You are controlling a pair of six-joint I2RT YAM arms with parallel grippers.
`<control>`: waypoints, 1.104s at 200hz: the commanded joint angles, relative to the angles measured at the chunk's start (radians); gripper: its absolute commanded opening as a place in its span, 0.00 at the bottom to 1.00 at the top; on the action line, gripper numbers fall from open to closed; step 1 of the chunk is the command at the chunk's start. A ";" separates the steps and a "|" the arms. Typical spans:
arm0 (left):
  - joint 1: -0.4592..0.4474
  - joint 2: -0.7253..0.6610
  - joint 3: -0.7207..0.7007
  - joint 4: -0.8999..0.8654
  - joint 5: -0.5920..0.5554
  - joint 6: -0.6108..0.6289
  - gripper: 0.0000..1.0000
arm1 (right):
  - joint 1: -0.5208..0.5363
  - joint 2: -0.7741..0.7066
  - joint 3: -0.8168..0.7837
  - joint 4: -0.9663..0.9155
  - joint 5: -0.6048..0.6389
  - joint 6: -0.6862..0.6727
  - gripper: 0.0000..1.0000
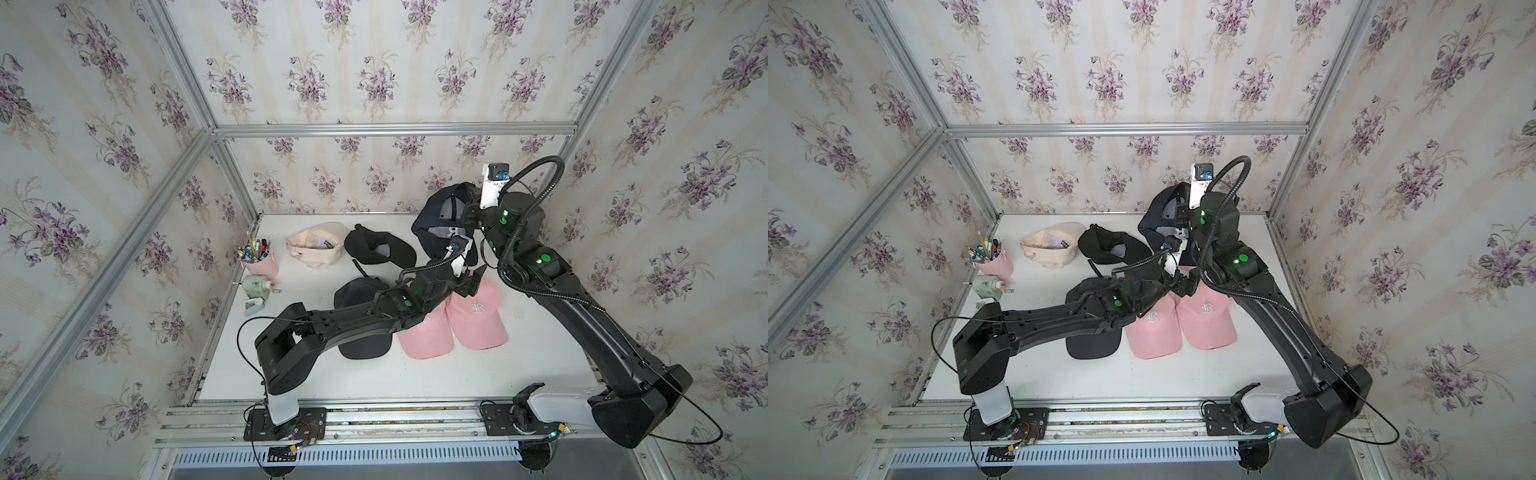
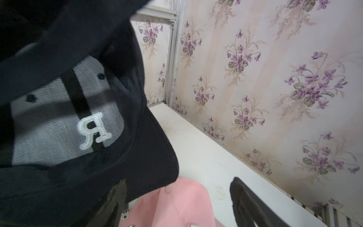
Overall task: Open the adjustable buckle of the baseball cap
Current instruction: Place the baseball cap at the center of the board.
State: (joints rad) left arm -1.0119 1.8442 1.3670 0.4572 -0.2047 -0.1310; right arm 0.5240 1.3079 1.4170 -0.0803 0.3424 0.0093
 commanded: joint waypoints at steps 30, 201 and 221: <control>-0.005 0.106 0.067 0.222 -0.231 0.052 0.83 | 0.059 0.017 0.043 -0.025 0.141 0.107 0.00; 0.029 0.103 0.051 0.143 -0.243 0.076 0.24 | 0.123 0.024 0.037 -0.036 0.223 0.181 0.00; 0.029 0.084 0.043 0.129 -0.181 0.090 0.12 | 0.123 0.021 0.023 -0.026 0.219 0.173 0.00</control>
State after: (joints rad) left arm -0.9813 1.9514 1.4170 0.5968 -0.4690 -0.0685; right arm 0.6476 1.3376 1.4513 -0.1375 0.5724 0.1802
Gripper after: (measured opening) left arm 0.172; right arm 0.049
